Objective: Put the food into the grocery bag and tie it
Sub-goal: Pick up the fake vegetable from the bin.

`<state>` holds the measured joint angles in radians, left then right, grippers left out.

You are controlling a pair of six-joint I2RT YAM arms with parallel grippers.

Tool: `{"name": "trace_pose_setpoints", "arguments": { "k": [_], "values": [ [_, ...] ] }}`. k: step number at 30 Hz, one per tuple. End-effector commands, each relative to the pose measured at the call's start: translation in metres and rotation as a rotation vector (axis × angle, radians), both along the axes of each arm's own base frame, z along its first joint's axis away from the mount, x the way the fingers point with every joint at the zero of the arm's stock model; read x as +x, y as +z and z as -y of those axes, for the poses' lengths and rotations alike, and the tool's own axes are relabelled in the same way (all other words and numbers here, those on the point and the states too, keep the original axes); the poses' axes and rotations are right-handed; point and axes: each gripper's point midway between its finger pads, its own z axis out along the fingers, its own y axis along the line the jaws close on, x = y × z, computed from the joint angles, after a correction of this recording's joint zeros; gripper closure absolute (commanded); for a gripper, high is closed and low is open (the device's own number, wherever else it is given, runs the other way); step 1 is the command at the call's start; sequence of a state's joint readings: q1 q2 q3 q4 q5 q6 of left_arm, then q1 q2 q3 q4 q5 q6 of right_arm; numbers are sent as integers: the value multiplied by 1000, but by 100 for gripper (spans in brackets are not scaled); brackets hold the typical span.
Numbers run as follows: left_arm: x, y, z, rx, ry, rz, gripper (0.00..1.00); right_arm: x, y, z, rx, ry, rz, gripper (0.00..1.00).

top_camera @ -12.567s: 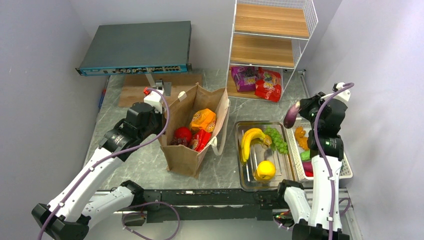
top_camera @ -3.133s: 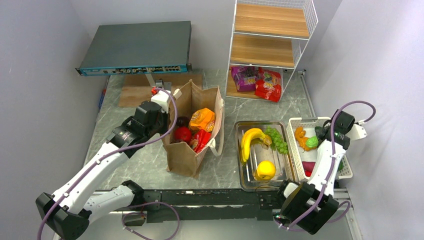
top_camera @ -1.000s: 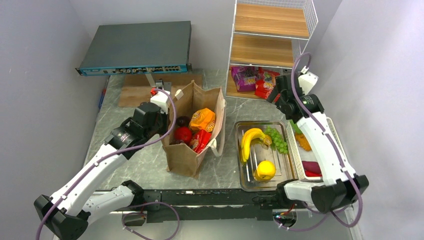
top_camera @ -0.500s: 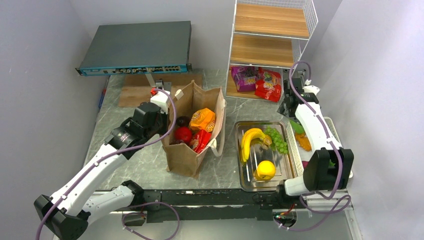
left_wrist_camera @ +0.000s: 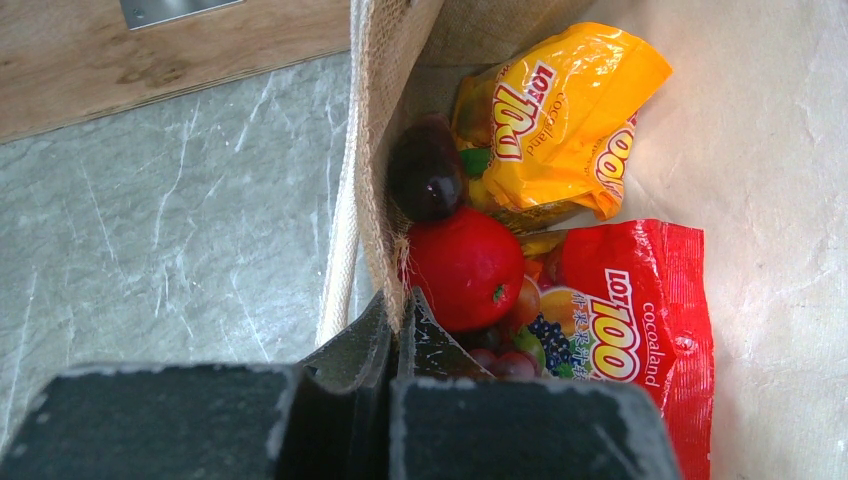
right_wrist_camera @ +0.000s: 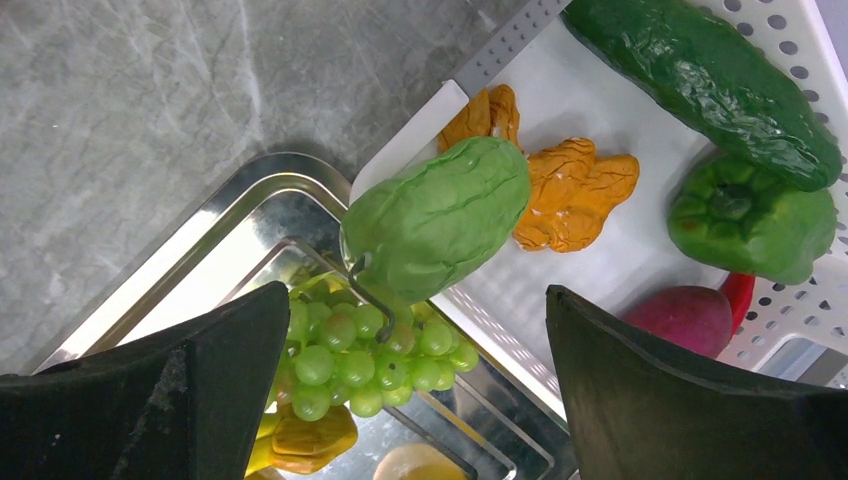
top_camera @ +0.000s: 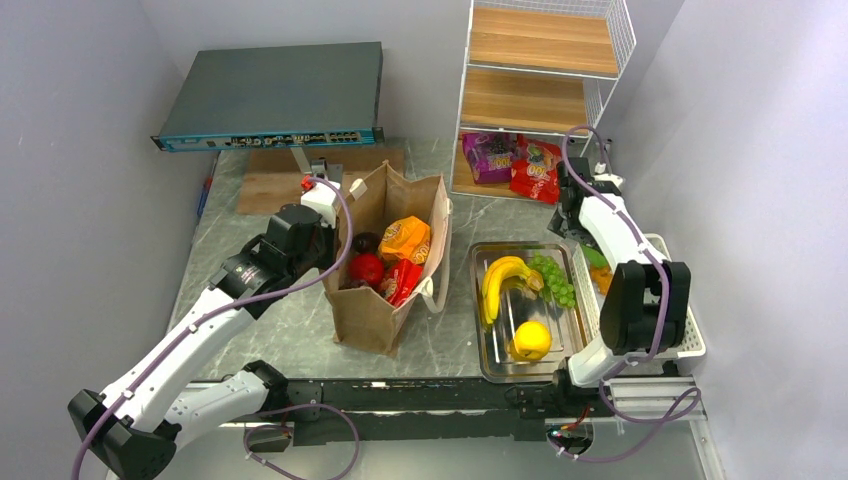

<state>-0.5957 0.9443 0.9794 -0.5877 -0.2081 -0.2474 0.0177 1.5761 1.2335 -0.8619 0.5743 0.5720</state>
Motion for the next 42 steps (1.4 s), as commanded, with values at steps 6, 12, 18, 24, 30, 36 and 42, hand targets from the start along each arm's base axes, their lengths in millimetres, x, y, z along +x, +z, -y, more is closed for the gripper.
{"name": "trace_pose_setpoints", "arguments": {
  "k": [6,12,18,24,30,36,42],
  "values": [
    [8,24,4,-27,-7,79,100,14,6,18,-83,-48,6,0],
    [8,25,3,-27,-5,79,100,16,0,20,-94,-60,-17,5],
    [8,24,4,-25,-6,78,100,14,2,21,-97,-66,-9,25],
    [8,23,4,-21,-7,74,100,15,8,17,-75,-56,17,47],
    [9,23,3,-19,-4,74,100,12,12,15,-63,-58,21,71],
    [9,22,4,-21,-6,72,100,10,28,12,-42,-57,51,93],
    [9,21,5,-19,-9,68,100,3,56,15,-57,-62,82,100]
  ]
}}
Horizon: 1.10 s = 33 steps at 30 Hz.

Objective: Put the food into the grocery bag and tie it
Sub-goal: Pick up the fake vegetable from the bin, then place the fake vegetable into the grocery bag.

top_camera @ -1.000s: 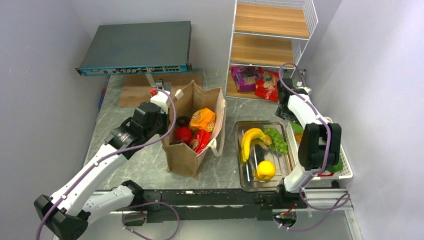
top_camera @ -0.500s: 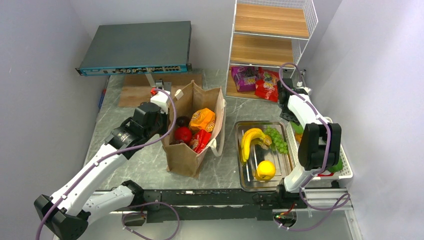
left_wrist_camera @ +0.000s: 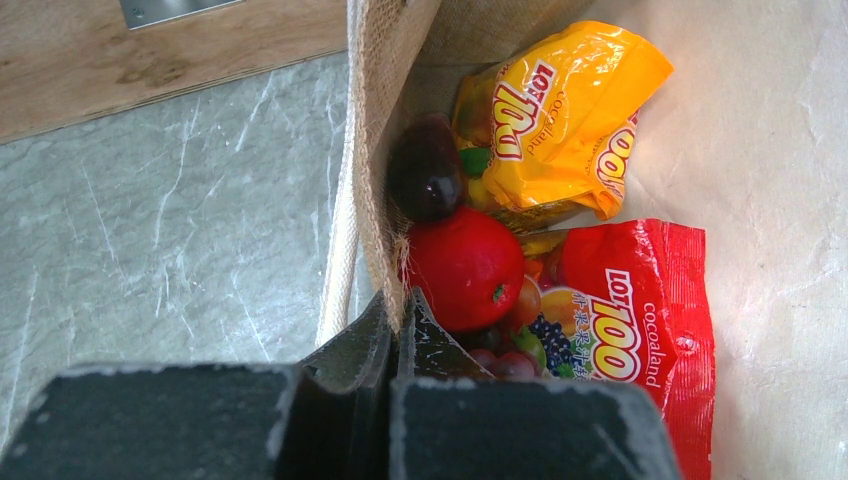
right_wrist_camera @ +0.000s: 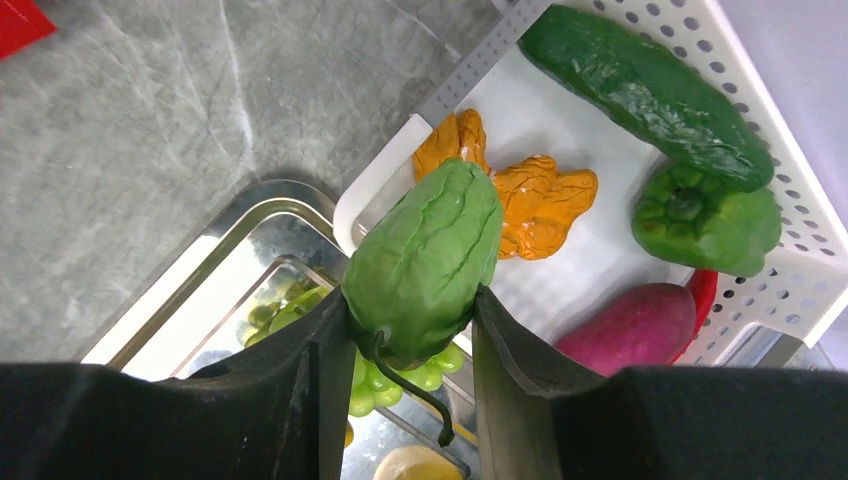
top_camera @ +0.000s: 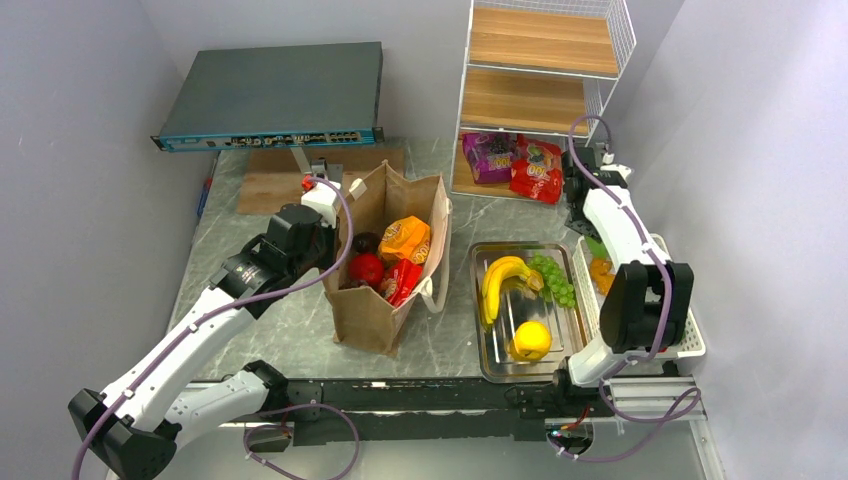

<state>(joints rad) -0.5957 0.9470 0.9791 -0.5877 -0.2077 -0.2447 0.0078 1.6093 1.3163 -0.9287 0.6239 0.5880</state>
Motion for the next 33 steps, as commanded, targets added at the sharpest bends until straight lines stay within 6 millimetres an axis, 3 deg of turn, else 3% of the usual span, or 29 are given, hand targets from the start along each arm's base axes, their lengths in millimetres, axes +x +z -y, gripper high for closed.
{"name": "trace_pose_setpoints", "arguments": {
  "k": [1,7,12,18,27,33],
  "values": [
    [8,23,5,-25,-7,71,100,-3,47,4,-21,-18,96,100],
    [9,23,4,-24,-4,71,100,-9,92,-7,-17,2,199,100],
    [9,23,4,-24,-4,73,100,-11,125,-32,43,74,303,100],
    [9,23,4,-23,-1,74,100,-8,162,-80,162,225,419,100],
    [8,25,2,-25,3,81,100,-18,225,-165,497,498,656,100],
    [8,25,2,-26,5,82,100,-24,244,-211,641,620,692,100]
  ]
}}
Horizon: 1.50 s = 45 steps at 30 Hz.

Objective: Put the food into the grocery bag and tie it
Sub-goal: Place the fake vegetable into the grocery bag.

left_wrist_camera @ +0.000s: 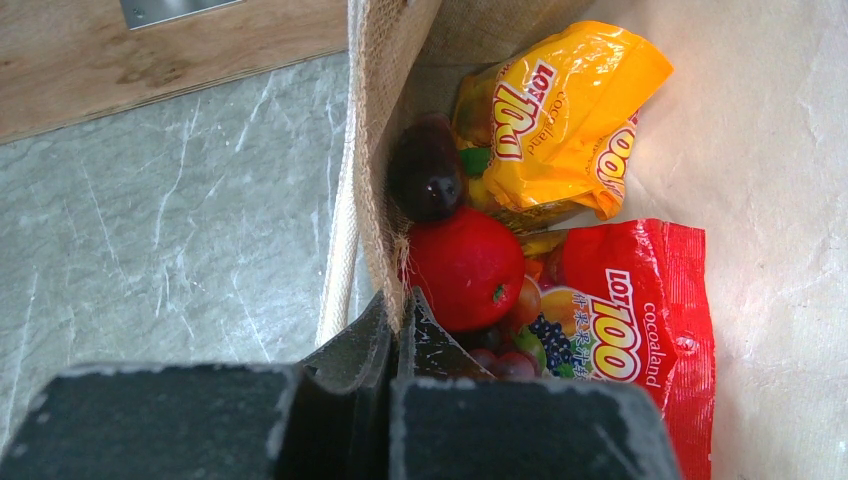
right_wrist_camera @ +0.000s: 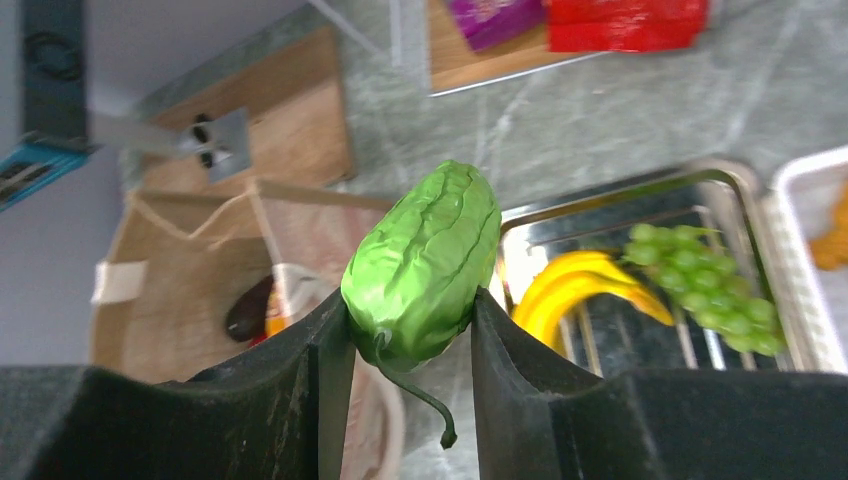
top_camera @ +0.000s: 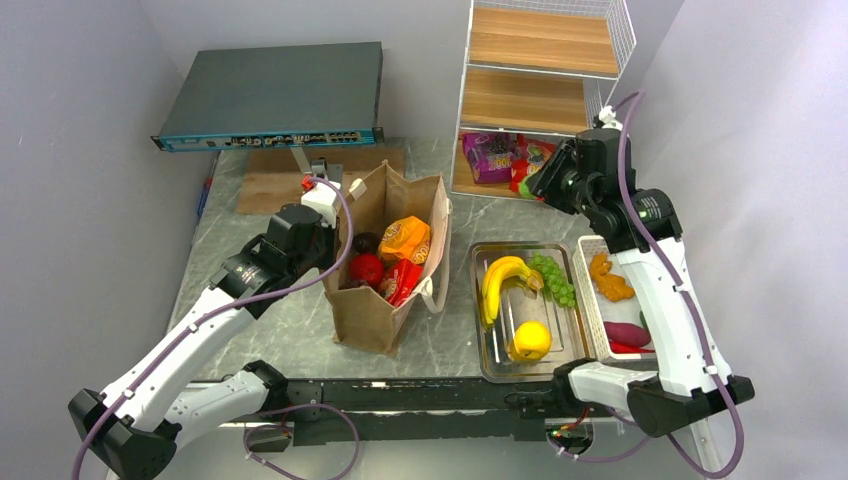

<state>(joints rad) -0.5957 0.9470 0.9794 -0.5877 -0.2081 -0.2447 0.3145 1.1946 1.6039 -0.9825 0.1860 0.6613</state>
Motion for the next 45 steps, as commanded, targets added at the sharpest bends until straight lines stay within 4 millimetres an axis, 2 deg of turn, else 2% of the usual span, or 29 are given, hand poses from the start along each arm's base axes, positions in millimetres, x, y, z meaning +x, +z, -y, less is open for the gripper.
{"name": "trace_pose_setpoints", "arguments": {
  "k": [1,8,10,18,23,27,31,34,40,43,45],
  "values": [
    [8,25,2,-26,3,80,100,1,33,-47,143,148,89,100],
    [8,24,1,-19,7,79,100,-4,25,-120,168,297,47,100],
    [9,24,1,-19,8,80,100,-8,28,-139,163,334,46,100],
    [9,24,0,-16,11,81,100,-27,19,-195,139,449,7,100],
    [8,25,1,-19,8,81,100,-36,6,-219,61,539,-62,100],
    [8,25,0,-17,11,81,100,-44,-13,-231,-31,606,-156,100],
    [9,25,0,-18,14,85,100,-54,-43,-238,-114,634,-258,100],
    [9,23,0,-15,12,79,100,-66,-53,-247,-115,683,-300,100],
    [9,22,1,-11,10,74,100,-85,-54,-263,-34,793,-336,100],
    [9,22,1,-13,12,76,100,-92,-65,-267,-32,845,-366,99],
    [9,23,0,-14,14,77,100,-90,-75,-263,-60,825,-390,97]
  ]
}}
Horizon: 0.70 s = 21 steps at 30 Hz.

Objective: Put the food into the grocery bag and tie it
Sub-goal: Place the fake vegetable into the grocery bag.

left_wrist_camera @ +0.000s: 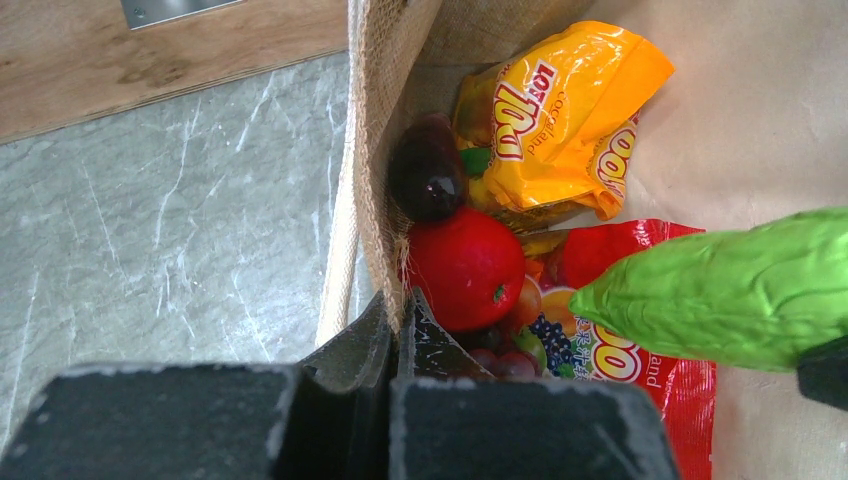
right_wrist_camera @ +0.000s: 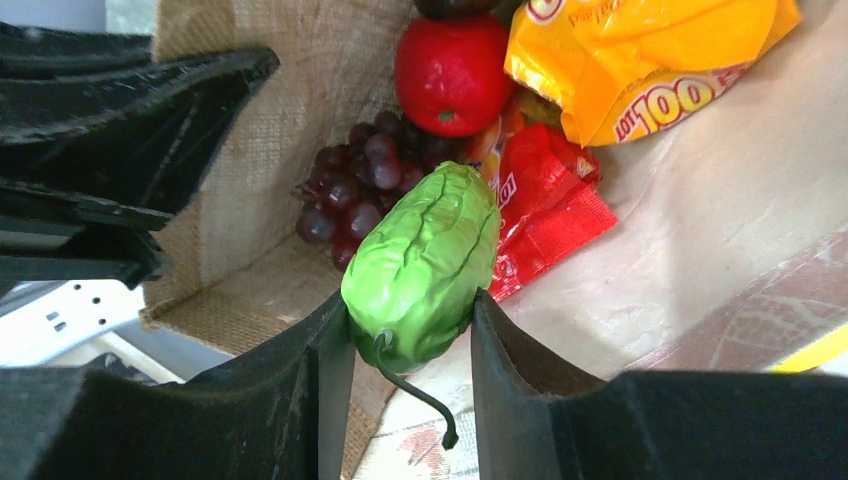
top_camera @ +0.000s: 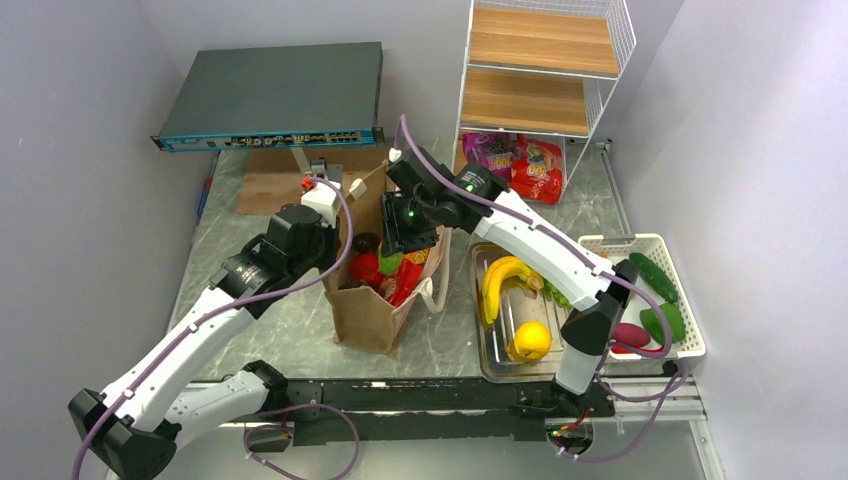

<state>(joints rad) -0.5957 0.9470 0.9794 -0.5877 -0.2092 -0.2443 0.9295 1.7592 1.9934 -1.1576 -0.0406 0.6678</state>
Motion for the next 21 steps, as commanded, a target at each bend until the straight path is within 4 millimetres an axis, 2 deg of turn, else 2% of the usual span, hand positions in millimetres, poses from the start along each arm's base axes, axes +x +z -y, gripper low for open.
{"name": "trace_pose_setpoints", "arguments": {
  "k": [1,4,5,6,8,9,10,17,21],
  "values": [
    [9,23,1,-15,13,77,100,-9,-1,2,4,41,-18,95],
    [10,23,0,-15,13,77,100,-6,-8,7,-34,20,-14,87],
    [9,22,1,-13,12,74,100,-4,-9,9,-45,10,-11,82],
    [9,22,1,-14,12,74,100,-2,-9,10,-54,4,-6,73],
    [9,23,0,-14,12,77,100,3,-9,15,-80,-24,13,38],
    [9,23,0,-14,12,77,100,7,-7,18,-98,-47,29,15],
    [9,23,1,-16,11,78,100,12,-5,23,-114,-72,46,3],
    [9,25,0,-17,11,82,100,32,17,47,-192,-187,157,0],
    [8,24,1,-18,8,81,100,35,37,58,-158,-229,224,0]
  ]
}}
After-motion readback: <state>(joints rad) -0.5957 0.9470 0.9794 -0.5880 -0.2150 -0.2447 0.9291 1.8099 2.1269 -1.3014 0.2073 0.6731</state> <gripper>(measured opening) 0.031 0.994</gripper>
